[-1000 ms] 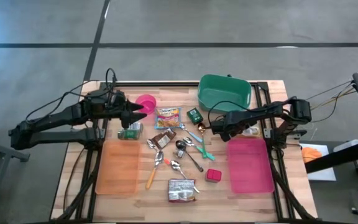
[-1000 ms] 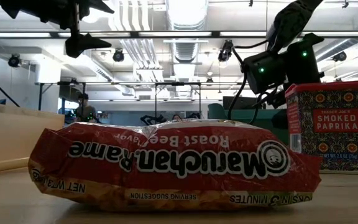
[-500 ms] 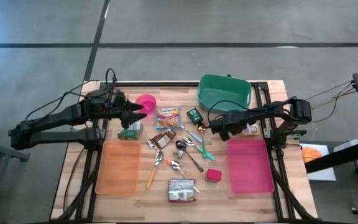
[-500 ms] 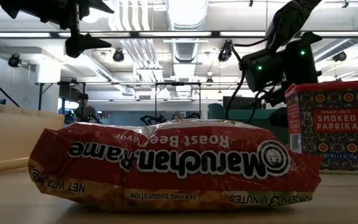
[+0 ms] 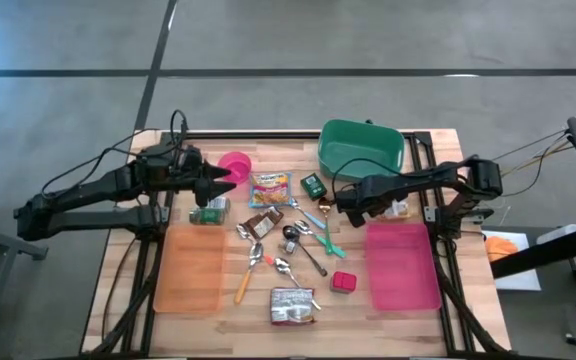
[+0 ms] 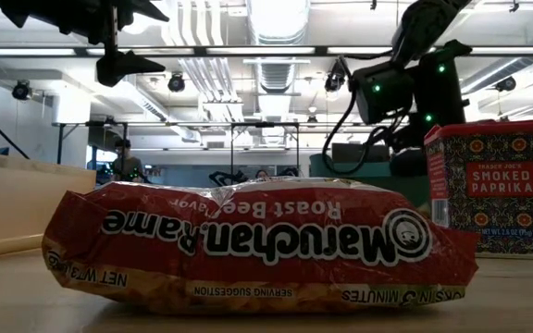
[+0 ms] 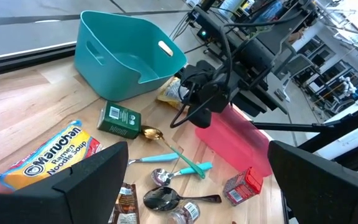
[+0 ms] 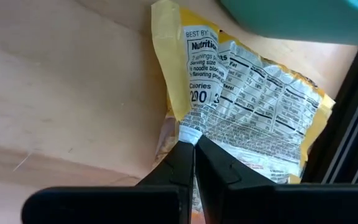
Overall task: Pick & Place Food Item
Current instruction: Put the yellow noodle pack into the green bin
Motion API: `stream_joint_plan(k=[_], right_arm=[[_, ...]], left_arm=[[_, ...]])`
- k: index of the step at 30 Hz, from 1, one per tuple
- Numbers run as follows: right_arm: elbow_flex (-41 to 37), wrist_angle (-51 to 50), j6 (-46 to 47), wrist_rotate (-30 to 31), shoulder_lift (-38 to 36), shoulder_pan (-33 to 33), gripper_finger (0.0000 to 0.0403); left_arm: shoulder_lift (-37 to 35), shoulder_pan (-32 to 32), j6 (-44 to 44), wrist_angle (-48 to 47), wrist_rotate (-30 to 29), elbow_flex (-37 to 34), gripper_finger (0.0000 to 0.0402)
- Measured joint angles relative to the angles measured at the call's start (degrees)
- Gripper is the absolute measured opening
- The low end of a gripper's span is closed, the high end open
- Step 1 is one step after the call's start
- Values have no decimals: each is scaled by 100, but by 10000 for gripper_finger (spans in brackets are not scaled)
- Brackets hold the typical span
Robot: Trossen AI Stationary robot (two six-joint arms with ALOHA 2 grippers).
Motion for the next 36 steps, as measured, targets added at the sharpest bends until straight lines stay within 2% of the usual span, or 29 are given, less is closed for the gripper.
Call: stream_joint_plan(k=[8,21,29,36], right_arm=[[0,33,66,-221,-736,140,8],[-9,445,176,-155,-2259,171,8],[-13,583,101,-137,-2776,171,8],[-13,1268,83,-139,-3126,171,8]], left_arm=[[0,0,0,-15,-1,0,391],[1,0,-2,-15,0,0,391],[0,0,-4,-15,-1,0,391],[0,0,-20,-18,-1,0,391]])
